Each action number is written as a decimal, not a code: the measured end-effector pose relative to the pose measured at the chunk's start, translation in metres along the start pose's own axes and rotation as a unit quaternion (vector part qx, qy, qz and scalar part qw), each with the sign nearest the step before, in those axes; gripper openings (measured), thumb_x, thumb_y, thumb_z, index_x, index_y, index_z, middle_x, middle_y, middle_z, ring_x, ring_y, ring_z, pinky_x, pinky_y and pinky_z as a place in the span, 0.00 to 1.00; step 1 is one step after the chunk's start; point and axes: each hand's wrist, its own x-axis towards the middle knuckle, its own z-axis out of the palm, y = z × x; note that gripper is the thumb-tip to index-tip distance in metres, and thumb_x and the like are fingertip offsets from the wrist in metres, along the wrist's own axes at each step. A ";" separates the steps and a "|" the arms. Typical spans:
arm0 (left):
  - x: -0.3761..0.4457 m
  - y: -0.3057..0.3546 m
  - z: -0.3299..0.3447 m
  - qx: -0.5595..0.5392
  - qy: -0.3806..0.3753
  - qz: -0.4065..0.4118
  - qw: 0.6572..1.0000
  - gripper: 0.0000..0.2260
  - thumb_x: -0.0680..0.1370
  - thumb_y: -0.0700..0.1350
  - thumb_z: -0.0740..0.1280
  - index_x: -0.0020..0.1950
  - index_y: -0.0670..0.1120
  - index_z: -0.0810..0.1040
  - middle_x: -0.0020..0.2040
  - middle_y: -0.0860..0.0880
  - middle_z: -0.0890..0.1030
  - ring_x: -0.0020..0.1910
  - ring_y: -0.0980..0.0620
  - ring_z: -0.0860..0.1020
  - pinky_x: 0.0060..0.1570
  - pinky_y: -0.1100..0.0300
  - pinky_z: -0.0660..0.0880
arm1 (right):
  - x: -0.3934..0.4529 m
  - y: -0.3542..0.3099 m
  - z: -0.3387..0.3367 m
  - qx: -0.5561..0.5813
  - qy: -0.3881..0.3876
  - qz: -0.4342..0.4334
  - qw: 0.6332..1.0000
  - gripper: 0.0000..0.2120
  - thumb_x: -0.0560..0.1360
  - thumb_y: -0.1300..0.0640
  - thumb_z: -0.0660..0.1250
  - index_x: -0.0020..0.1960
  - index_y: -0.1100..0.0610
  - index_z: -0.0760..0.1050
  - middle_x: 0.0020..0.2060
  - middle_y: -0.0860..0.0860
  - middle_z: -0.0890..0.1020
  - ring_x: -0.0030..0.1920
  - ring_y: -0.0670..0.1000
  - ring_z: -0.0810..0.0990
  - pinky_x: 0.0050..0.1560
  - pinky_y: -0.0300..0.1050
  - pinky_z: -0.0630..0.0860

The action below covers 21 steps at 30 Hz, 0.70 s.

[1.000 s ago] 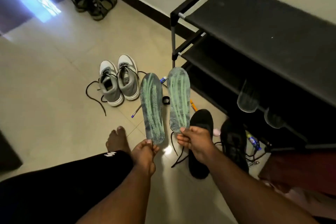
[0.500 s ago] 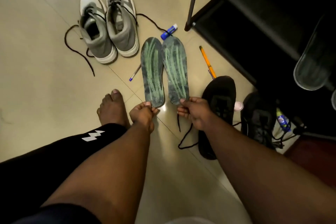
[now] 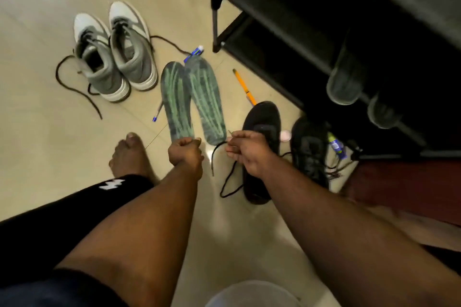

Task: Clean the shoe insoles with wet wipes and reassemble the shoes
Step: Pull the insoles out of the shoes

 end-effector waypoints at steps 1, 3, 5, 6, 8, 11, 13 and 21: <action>-0.136 0.074 0.014 0.009 -0.029 -0.017 0.999 0.09 0.76 0.34 0.71 0.43 0.45 0.74 0.33 0.46 0.76 0.25 0.52 0.73 0.23 0.66 0.70 | -0.008 -0.004 -0.005 0.041 -0.007 -0.012 0.999 0.06 0.77 0.69 0.65 0.45 0.59 0.73 0.37 0.56 0.78 0.34 0.51 0.78 0.41 0.46 0.80; -0.214 0.100 0.031 0.061 -0.158 0.023 0.985 0.08 0.77 0.33 0.68 0.45 0.44 0.73 0.34 0.45 0.75 0.24 0.54 0.71 0.20 0.67 0.68 | -0.023 -0.012 -0.027 0.147 0.008 -0.033 0.988 0.06 0.78 0.68 0.63 0.44 0.61 0.75 0.35 0.57 0.80 0.34 0.52 0.80 0.43 0.46 0.81; -0.239 0.112 0.058 0.119 -0.208 0.033 0.970 0.05 0.78 0.35 0.68 0.51 0.42 0.76 0.37 0.45 0.76 0.25 0.55 0.72 0.21 0.67 0.70 | -0.051 -0.036 -0.077 0.269 0.059 -0.067 0.959 0.05 0.79 0.67 0.62 0.45 0.62 0.75 0.35 0.58 0.80 0.36 0.53 0.82 0.44 0.48 0.81; -0.259 0.119 0.071 0.149 -0.230 0.041 0.961 0.05 0.78 0.37 0.69 0.54 0.42 0.77 0.38 0.45 0.78 0.27 0.55 0.73 0.23 0.66 0.72 | -0.060 -0.047 -0.104 0.316 0.088 -0.082 0.941 0.04 0.79 0.66 0.62 0.46 0.62 0.75 0.37 0.58 0.80 0.39 0.53 0.82 0.46 0.49 0.81; -0.286 0.125 0.103 0.161 -0.285 0.059 0.943 0.07 0.78 0.39 0.70 0.55 0.42 0.78 0.40 0.45 0.77 0.28 0.55 0.74 0.23 0.65 0.73 | -0.068 -0.064 -0.147 0.376 0.145 -0.098 0.910 0.03 0.79 0.62 0.64 0.50 0.62 0.75 0.44 0.58 0.78 0.45 0.54 0.80 0.52 0.49 0.77; -0.321 0.127 0.145 0.173 -0.303 0.080 0.934 0.06 0.78 0.44 0.72 0.47 0.47 0.75 0.37 0.48 0.72 0.25 0.55 0.70 0.24 0.61 0.71 | -0.067 -0.072 -0.187 0.381 0.201 -0.088 0.898 0.14 0.77 0.59 0.68 0.60 0.64 0.74 0.50 0.57 0.76 0.53 0.56 0.77 0.57 0.48 0.75; -0.330 0.128 0.169 0.201 -0.300 0.073 0.930 0.09 0.78 0.46 0.72 0.43 0.49 0.72 0.37 0.49 0.71 0.31 0.52 0.70 0.31 0.59 0.72 | -0.062 -0.078 -0.195 0.379 0.214 -0.069 0.898 0.17 0.77 0.59 0.69 0.63 0.65 0.73 0.52 0.58 0.75 0.54 0.57 0.77 0.60 0.49 0.75; -0.332 0.123 0.214 0.169 -0.262 0.036 0.949 0.04 0.80 0.36 0.67 0.47 0.42 0.74 0.41 0.43 0.79 0.33 0.49 0.77 0.30 0.60 0.79 | -0.042 -0.084 -0.200 0.399 0.255 -0.103 0.875 0.09 0.78 0.74 0.56 0.50 0.67 0.74 0.44 0.63 0.79 0.50 0.60 0.81 0.57 0.52 0.79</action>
